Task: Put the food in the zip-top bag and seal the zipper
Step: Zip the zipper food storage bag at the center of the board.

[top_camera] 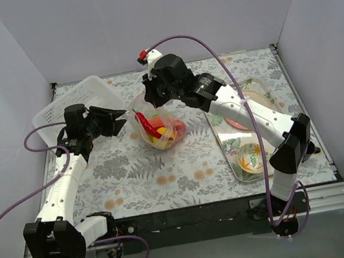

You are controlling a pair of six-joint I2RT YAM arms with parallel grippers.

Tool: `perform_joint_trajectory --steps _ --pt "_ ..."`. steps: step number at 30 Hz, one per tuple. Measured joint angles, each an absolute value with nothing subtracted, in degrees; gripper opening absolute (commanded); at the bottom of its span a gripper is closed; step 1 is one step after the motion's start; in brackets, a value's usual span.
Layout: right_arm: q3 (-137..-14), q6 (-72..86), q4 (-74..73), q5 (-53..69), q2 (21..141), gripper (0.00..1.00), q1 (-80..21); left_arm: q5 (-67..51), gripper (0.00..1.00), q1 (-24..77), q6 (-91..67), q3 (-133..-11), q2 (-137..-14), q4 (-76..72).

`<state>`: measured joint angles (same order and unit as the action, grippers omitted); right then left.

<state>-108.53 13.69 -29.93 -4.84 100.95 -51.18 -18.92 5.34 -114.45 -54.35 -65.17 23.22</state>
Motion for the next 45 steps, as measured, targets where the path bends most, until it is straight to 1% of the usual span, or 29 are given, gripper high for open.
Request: perform_joint_trajectory --steps 4,7,14,23,26,27,29,30,32,36,37,39,40,41,43,44,45 --pt "-107.59 13.28 -29.47 -5.56 100.92 0.01 -51.66 -19.68 0.44 5.28 -114.45 -53.98 -65.19 22.02" --pt "-106.98 13.21 -28.95 -6.02 100.82 0.01 -51.99 -20.23 0.49 5.15 -114.43 -53.98 -65.19 21.91" --pt "-106.98 13.10 -28.73 -6.66 100.82 0.01 -52.53 -20.53 0.51 3.97 -114.45 -54.00 -63.96 24.40" --pt "-106.98 13.06 -28.53 -7.66 100.82 0.01 -53.12 -21.98 0.58 3.53 -114.45 -53.91 -61.93 25.28" --pt "-106.98 13.06 -28.53 -7.84 100.82 0.01 -53.52 -22.55 0.57 3.53 -114.45 -53.12 -61.82 24.16" --pt "-106.98 13.06 -28.53 -7.88 100.82 0.01 -53.69 -22.68 0.55 3.53 -114.45 -52.84 -61.84 23.92" --pt "-106.98 13.06 -28.53 -8.08 100.82 0.01 -53.91 -23.03 0.54 3.53 -114.48 -52.77 -62.17 23.49" --pt "-106.98 13.06 -28.56 -8.25 100.82 0.01 -54.06 -23.18 0.50 3.53 -114.45 -52.77 -62.37 22.94" --pt "-106.98 13.04 -28.53 -8.69 100.82 0.01 -54.30 -23.57 0.48 3.53 -114.45 -52.77 -63.02 21.63" --pt "-106.98 12.99 -28.56 -9.13 100.82 0.01 -54.52 -24.10 0.36 3.53 -114.52 -52.77 -64.62 19.79" --pt "-106.98 12.99 -28.56 -9.23 100.84 0.01 -54.54 -24.25 0.31 3.53 -114.50 -52.77 -64.95 19.40" --pt "-106.98 12.97 -28.56 -9.43 100.84 0.01 -54.57 -24.58 0.24 3.53 -114.63 -52.77 -65.49 18.61" --pt "-106.98 12.93 -28.58 -9.58 100.84 0.01 -54.63 -24.73 0.17 3.53 -114.69 -52.77 -65.67 18.09" --pt "-106.98 12.82 -28.58 -9.76 100.84 0.01 -54.68 -24.91 0.14 3.53 -114.63 -52.75 -65.82 17.43" --pt "-106.98 12.60 -28.62 -10.04 100.84 0.01 -54.78 -25.10 0.04 3.51 -114.72 -52.60 -66.06 16.19" --pt "-106.98 12.45 -28.64 -10.15 100.84 0.01 -54.78 -25.15 0.00 3.49 -114.78 -52.53 -66.26 15.77" --pt "-106.96 12.21 -28.69 -10.20 100.84 0.01 -54.78 -25.17 0.00 3.46 -114.83 -52.47 -66.50 15.40"
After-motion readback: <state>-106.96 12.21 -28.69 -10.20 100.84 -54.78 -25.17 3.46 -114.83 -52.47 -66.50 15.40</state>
